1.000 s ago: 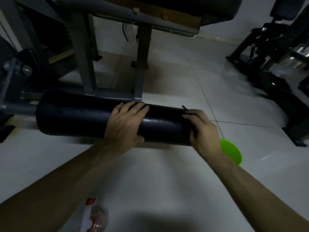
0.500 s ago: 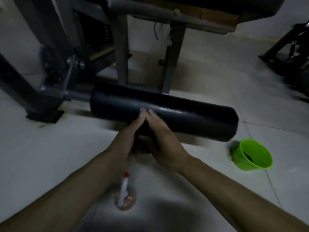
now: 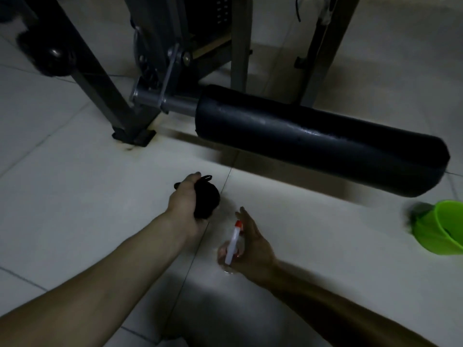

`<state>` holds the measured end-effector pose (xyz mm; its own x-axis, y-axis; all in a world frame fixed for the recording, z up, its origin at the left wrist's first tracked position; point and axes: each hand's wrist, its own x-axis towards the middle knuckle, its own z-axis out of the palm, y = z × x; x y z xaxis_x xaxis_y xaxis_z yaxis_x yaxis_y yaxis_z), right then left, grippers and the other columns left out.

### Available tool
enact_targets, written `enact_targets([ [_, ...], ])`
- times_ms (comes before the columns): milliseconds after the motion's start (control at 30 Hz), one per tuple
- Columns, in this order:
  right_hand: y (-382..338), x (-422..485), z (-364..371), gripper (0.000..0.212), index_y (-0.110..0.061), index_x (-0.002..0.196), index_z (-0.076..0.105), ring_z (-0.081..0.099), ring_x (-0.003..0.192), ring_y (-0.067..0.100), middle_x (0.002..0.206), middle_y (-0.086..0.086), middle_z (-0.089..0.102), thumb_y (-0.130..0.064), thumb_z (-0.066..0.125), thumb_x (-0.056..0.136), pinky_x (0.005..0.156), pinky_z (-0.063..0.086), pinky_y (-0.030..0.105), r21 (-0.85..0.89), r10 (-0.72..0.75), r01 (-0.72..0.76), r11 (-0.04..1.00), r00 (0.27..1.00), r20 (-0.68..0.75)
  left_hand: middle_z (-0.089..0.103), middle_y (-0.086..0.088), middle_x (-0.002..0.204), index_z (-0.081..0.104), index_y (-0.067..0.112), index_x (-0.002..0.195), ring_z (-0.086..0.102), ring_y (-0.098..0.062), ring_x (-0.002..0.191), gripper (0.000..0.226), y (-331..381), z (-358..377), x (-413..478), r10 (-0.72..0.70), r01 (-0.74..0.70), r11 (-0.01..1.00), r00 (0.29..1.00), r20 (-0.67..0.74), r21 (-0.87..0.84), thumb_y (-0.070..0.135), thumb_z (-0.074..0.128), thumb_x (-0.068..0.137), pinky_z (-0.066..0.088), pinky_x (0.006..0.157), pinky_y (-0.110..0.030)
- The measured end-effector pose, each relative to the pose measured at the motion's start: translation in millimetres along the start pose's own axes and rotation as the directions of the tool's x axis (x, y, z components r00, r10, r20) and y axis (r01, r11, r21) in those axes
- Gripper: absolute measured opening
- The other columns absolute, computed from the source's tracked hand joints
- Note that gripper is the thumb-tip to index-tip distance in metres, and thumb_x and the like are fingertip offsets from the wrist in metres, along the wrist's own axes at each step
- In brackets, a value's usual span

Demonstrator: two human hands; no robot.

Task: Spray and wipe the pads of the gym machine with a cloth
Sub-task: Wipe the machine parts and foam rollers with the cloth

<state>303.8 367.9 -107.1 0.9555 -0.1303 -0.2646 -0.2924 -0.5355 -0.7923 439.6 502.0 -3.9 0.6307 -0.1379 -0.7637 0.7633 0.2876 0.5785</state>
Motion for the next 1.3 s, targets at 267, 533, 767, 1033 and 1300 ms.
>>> enact_targets([
  [267,-48,14,-25,0.086,-0.028,0.139,0.049,0.063,0.113,0.016,0.127,-0.007,0.062,-0.074,0.073,0.07,0.098,0.057,0.033,-0.036,-0.145,0.141,0.989,0.972,-0.186,0.071,-0.011,0.121,0.062,0.018,0.133,0.07,-0.031,0.104,0.078,28,18,-14,0.156,-0.155,0.986,0.988,0.019,-0.056,0.054,0.077,0.066,0.058,0.068,-0.038],
  [533,-63,2,-45,0.085,-0.024,0.124,0.063,0.07,0.094,0.012,0.109,-0.009,0.072,-0.089,0.06,0.069,0.09,0.061,0.036,-0.034,-0.144,0.14,0.989,0.973,-0.178,0.067,-0.012,0.124,0.062,0.019,0.128,0.067,-0.03,0.106,0.054,42,28,-29,0.237,-0.235,0.97,0.971,0.043,-0.057,0.048,0.073,0.084,0.058,0.06,-0.034],
  [767,-1,-58,-95,0.031,-0.029,0.099,0.067,0.068,0.084,0.007,0.092,-0.011,0.072,-0.033,0.09,0.079,0.081,0.059,0.026,0.109,0.096,-0.058,0.992,0.919,-0.382,0.072,-0.011,0.115,0.066,0.014,0.123,0.069,-0.027,0.084,0.042,21,62,-26,0.146,-0.153,0.988,0.978,0.151,0.031,0.041,0.069,0.091,0.055,0.051,-0.032],
  [1033,47,-119,-156,0.027,-0.023,0.091,0.069,0.069,0.075,0.017,0.085,0.002,0.074,-0.024,0.091,0.077,0.072,0.056,0.025,0.259,0.255,-0.122,0.958,0.773,-0.582,0.075,-0.006,0.115,0.069,0.018,0.121,0.072,-0.026,0.088,0.067,-19,146,-30,0.005,-0.097,0.963,0.94,0.34,0.252,0.052,0.082,0.066,0.057,0.053,-0.035],
  [1300,132,-162,-181,0.065,-0.032,0.125,0.054,0.072,0.091,0.013,0.101,-0.01,0.075,-0.045,0.09,0.073,0.082,0.054,0.032,0.348,0.52,-0.387,0.854,0.598,-0.61,0.07,-0.017,0.12,0.069,0.015,0.12,0.07,-0.034,0.102,0.058,-103,206,-46,-0.261,-0.016,0.823,0.877,0.402,0.568,0.047,0.082,0.073,0.058,0.06,-0.039],
])
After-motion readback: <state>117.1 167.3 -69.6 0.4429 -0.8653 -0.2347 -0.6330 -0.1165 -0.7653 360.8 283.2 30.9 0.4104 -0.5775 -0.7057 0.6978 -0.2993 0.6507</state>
